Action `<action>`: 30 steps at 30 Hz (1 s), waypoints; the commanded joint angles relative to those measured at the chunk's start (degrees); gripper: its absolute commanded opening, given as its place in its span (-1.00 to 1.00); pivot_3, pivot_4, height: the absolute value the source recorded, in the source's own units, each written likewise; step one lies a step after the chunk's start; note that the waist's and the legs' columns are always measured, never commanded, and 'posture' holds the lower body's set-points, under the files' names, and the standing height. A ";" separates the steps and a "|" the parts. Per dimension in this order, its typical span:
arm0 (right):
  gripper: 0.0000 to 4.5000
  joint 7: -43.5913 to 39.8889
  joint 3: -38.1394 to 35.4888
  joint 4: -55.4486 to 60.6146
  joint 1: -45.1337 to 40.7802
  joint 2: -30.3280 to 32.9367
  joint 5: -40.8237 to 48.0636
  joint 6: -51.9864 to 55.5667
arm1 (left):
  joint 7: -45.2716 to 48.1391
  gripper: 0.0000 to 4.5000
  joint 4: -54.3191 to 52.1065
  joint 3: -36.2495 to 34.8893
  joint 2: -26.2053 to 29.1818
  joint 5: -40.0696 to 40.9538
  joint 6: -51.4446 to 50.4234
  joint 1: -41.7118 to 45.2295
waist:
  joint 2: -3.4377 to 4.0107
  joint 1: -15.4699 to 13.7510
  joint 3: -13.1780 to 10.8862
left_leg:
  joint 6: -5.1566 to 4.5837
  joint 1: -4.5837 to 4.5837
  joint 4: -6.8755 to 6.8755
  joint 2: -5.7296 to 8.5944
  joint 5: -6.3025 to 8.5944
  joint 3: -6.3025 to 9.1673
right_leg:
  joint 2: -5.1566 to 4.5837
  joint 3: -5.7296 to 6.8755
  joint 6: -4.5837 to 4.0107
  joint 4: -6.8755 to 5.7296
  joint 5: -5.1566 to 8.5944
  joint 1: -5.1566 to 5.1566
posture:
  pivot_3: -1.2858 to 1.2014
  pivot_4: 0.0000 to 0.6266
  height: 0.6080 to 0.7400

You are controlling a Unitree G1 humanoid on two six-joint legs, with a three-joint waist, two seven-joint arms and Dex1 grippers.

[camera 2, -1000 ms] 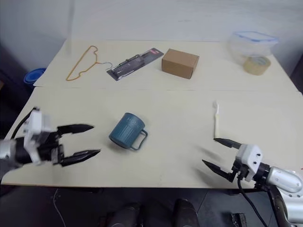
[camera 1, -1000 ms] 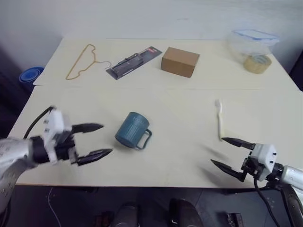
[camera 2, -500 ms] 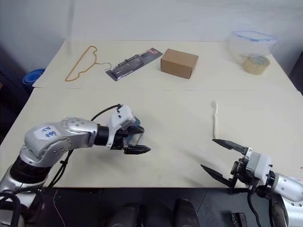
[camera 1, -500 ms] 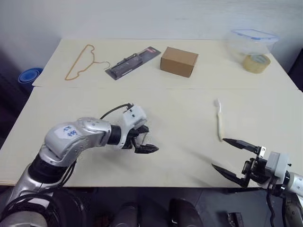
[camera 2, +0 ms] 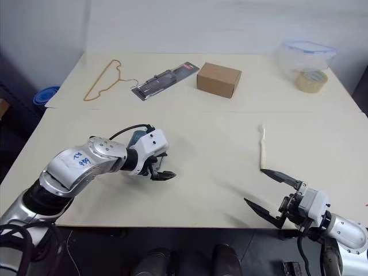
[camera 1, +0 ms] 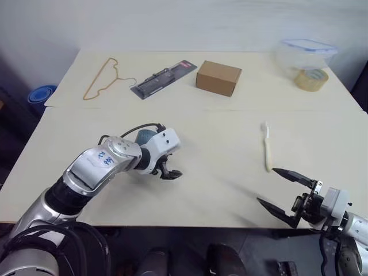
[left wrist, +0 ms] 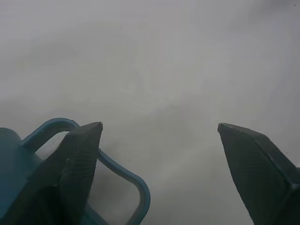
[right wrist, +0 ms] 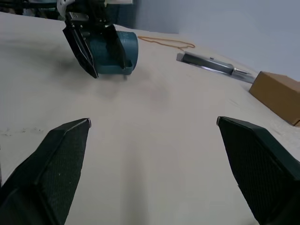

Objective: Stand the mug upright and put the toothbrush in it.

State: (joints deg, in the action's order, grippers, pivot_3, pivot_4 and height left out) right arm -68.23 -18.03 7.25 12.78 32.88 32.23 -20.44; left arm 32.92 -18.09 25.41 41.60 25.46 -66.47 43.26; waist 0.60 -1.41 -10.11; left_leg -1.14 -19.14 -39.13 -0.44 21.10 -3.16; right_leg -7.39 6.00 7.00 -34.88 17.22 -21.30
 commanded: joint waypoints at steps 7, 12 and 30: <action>1.00 1.18 -0.01 0.59 0.87 -1.08 -0.21 -1.15 | 10.37 -0.56 3.76 3.96 4.95 -3.81 2.78 -2.05 | 0.32 0.68 0.19 | 0.09 -0.03 0.02 -0.24 0.04 -0.18 | 0.24 -0.11 -0.02 -0.11 0.01 -0.19 | 0.03 -0.52 1.00; 1.00 1.86 0.43 0.69 1.02 -1.48 -0.65 -1.30 | 14.56 -0.99 4.16 0.27 6.80 -4.01 7.26 -3.89 | 0.31 0.47 0.19 | 0.09 -0.05 -0.01 -0.25 0.05 -0.19 | 0.23 -0.15 -0.04 -0.10 0.02 -0.20 | 0.03 -0.52 1.00; 1.00 3.10 2.58 3.59 -0.33 -1.96 0.96 0.35 | 30.41 -0.18 2.20 -19.58 13.34 -3.34 39.94 -19.54 | 0.11 0.13 0.04 | -0.04 -0.18 -0.01 -0.26 0.18 -0.17 | 0.12 -0.05 -0.09 -0.09 0.05 -0.28 | 0.03 -0.52 1.00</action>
State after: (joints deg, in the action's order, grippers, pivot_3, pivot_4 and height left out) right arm -65.34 -15.34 8.68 13.01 31.21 31.67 -19.72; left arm 65.53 -12.28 8.77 55.84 20.36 -25.08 24.37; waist 0.72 -1.29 -10.07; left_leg -1.19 -19.31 -39.13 -0.71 21.29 -3.33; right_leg -7.30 5.95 6.90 -34.96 17.26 -21.58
